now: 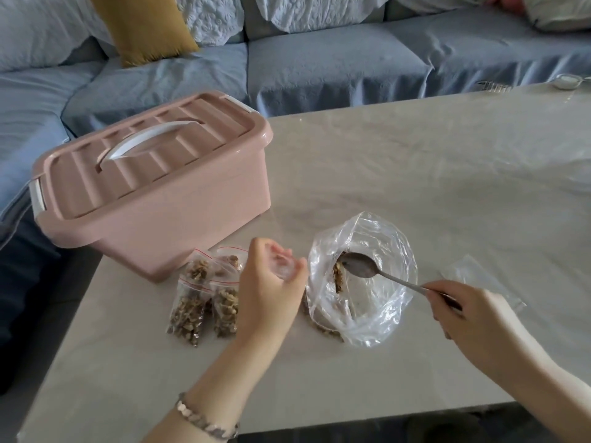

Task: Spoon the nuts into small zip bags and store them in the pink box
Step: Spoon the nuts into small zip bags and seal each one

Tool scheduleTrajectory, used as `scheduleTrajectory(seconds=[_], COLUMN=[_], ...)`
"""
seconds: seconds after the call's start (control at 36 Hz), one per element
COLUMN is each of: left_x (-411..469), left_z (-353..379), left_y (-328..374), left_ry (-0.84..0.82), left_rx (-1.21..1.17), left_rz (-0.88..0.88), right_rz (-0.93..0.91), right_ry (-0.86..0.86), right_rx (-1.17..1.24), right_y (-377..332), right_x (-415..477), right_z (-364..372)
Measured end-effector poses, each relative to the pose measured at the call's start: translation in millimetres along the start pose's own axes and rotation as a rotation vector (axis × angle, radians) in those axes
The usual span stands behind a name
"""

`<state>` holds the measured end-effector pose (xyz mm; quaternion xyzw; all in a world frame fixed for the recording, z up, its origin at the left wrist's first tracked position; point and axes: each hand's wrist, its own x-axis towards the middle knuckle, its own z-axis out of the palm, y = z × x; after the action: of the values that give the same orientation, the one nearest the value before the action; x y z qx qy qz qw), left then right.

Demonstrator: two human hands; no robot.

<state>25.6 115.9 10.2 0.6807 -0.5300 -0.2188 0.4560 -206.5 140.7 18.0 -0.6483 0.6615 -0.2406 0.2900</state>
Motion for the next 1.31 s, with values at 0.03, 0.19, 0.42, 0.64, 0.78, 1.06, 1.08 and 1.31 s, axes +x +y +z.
scheduleTrajectory(seconds=[0.03,0.19,0.42,0.64,0.78,1.06,1.08,1.31], left_x=[-1.9,5.8,8.4,5.2,1.3,-1.5,-2.0,-13.5], left_z=[0.2,25.8,24.0,8.8,17.0,18.7,18.0,8.2], left_y=[5.3,10.4,-15.2,-27.8,-25.1,-29.1,-29.3,-31.8], left_ry=[-0.033,-0.354,-0.239,-0.144,-0.189,-0.183,-0.185,-0.241], left_rx=[0.008,0.166,0.203,0.182,0.136,0.074,0.065,0.091], left_rz=[0.014,-0.266,-0.4,-0.365,-0.354,-0.345,-0.339,-0.259], right_rz=[0.002,-0.014,-0.029,-0.055,-0.076,0.055,0.106,0.375], right_ry=[-0.007,-0.042,-0.012,0.038,-0.003,-0.144,-0.16,-0.307], right_rx=[-0.014,-0.122,-0.135,-0.246,-0.272,0.074,0.129,0.499], right_y=[-1.9,-12.4,-13.6,-17.4,-16.9,-9.9,-8.6,-4.8], right_x=[0.7,1.1,-4.5,-3.3,-1.0,5.9,8.0,11.6], right_z=[2.5,17.7,12.7,14.1,24.4,40.4,40.6,42.4])
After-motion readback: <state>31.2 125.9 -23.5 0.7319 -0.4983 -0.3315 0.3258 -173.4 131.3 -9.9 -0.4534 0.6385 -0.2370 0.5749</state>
